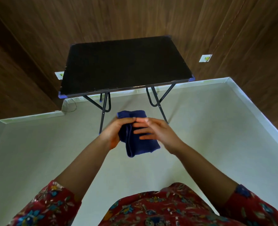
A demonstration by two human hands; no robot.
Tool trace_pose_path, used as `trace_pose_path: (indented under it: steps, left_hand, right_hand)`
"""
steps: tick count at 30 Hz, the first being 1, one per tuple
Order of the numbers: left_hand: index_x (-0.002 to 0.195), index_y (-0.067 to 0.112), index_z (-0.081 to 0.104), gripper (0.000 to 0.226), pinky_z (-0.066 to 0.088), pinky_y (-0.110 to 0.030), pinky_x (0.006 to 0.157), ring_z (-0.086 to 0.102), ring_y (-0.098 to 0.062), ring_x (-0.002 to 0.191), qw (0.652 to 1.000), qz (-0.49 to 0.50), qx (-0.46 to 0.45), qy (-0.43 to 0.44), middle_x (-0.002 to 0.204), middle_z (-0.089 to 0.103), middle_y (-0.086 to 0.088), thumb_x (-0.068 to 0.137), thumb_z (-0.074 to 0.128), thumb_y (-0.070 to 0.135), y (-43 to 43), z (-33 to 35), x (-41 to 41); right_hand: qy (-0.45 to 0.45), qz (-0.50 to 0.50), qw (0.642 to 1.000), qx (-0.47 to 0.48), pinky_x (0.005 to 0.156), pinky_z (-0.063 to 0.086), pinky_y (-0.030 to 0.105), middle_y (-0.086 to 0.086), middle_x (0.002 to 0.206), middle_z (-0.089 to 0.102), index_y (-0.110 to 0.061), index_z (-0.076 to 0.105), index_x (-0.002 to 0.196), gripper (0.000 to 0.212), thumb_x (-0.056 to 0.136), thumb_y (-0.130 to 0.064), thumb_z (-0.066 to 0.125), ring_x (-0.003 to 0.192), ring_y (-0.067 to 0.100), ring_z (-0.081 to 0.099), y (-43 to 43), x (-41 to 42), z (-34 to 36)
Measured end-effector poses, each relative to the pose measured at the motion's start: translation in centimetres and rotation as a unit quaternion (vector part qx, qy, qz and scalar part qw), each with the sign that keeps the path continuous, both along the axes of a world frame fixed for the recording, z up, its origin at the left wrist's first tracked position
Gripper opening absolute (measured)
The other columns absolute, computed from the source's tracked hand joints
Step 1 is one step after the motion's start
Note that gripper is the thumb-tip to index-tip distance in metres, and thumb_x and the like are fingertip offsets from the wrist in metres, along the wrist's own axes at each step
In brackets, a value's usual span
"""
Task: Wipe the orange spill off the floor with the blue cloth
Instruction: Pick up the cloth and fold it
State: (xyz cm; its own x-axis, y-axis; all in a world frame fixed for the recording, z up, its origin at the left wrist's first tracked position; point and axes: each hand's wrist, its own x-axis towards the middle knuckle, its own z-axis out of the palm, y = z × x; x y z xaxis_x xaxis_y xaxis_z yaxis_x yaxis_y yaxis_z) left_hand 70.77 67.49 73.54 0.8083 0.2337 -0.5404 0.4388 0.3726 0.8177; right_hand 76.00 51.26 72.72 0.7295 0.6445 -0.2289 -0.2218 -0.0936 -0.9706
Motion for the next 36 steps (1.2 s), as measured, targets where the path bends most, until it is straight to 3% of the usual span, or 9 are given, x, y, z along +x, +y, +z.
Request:
trace_pose_path:
  steps: [4,7,9,12,16,19,23,29,36]
  left_hand:
    - [0.096,0.017,0.062,0.01,0.049,-0.037,0.075,0.062,-0.022,0.086,0.996,0.083,-0.03,0.026,0.092,0.068,-0.005,0.091,0.055,0.015,1.2,-0.4,0.4]
    - [0.096,0.018,0.063,0.014,0.048,-0.034,0.07,0.062,-0.021,0.078,0.995,0.074,-0.069,0.008,0.083,0.07,-0.003,0.091,0.05,0.019,1.9,-0.2,0.9]
    - [0.097,0.017,0.063,0.018,0.047,-0.034,0.072,0.062,-0.021,0.077,0.993,0.066,-0.095,-0.005,0.083,0.069,-0.004,0.092,0.046,0.021,2.5,-0.1,1.3]
    - [0.1,0.019,0.062,0.021,0.045,-0.036,0.073,0.061,-0.022,0.082,0.995,0.083,-0.06,0.001,0.087,0.069,-0.003,0.096,0.042,0.025,4.2,-0.5,2.8]
    - [0.094,0.027,0.057,0.029,0.047,-0.039,0.078,0.057,-0.022,0.082,0.988,0.037,0.117,0.096,0.093,0.064,-0.003,0.102,0.032,0.038,5.9,-2.7,5.6]
    - [0.102,0.031,0.061,0.031,0.048,-0.039,0.083,0.061,-0.016,0.091,0.994,0.031,0.042,0.098,0.096,0.067,0.006,0.098,0.038,0.053,7.6,-3.9,8.7]
    - [0.119,0.024,0.061,0.028,0.051,-0.035,0.081,0.066,-0.019,0.106,0.996,0.081,-0.038,-0.004,0.118,0.07,0.002,0.093,0.059,0.032,10.4,-4.5,12.5]
    - [0.129,0.027,0.048,0.034,0.054,-0.03,0.066,0.064,-0.011,0.098,0.988,0.1,0.122,0.01,0.116,0.065,0.007,0.097,0.055,0.02,13.4,-5.0,18.3]
    - [0.127,0.031,0.05,0.031,0.052,-0.03,0.066,0.06,-0.01,0.093,0.981,0.147,0.122,0.045,0.117,0.06,0.005,0.098,0.053,0.019,18.3,-6.1,25.7]
  right_hand:
    - [0.017,-0.183,0.981,-0.061,0.092,0.053,0.034,-0.001,0.111,0.07,-0.022,0.062,0.122,0.029,0.102,-0.032,0.045,0.106,0.021,0.066,-1.7,3.3,-2.5]
    - [0.209,-0.075,0.971,-0.084,0.103,0.043,0.042,0.002,0.127,0.065,-0.022,0.058,0.129,0.054,0.095,-0.06,0.042,0.117,0.021,0.06,-0.8,4.0,-4.7]
    - [0.278,-0.031,0.959,-0.054,0.091,0.05,0.041,0.0,0.114,0.071,-0.025,0.067,0.115,0.05,0.093,-0.061,0.043,0.107,0.021,0.066,0.1,3.8,-4.3]
    - [0.231,-0.069,0.971,-0.012,0.084,0.053,0.037,-0.002,0.112,0.072,-0.024,0.065,0.117,0.031,0.095,-0.042,0.053,0.103,0.018,0.068,1.3,6.2,-3.4]
    - [0.081,-0.072,0.99,-0.094,0.085,0.053,0.034,-0.004,0.116,0.066,-0.03,0.058,0.106,0.011,0.095,-0.033,0.058,0.101,0.016,0.065,2.8,10.2,-2.6]
    - [0.061,-0.072,0.991,-0.093,0.079,0.053,0.033,-0.012,0.107,0.064,-0.036,0.056,0.1,0.004,0.097,-0.035,0.054,0.098,0.013,0.063,5.1,13.5,-2.6]
    - [0.089,-0.106,0.989,-0.044,0.082,0.054,0.037,-0.009,0.118,0.064,-0.036,0.056,0.115,0.017,0.098,-0.033,0.053,0.104,0.016,0.063,8.4,19.0,-3.2]
    - [0.073,-0.061,0.992,-0.078,0.1,0.047,0.046,-0.007,0.13,0.055,-0.037,0.043,0.138,0.04,0.101,-0.022,0.048,0.115,0.02,0.056,12.6,26.4,-4.4]
    - [0.132,-0.036,0.987,-0.083,0.08,0.052,0.035,-0.006,0.122,0.055,-0.03,0.047,0.133,0.041,0.098,-0.009,0.05,0.102,0.017,0.058,17.7,34.1,-5.3]
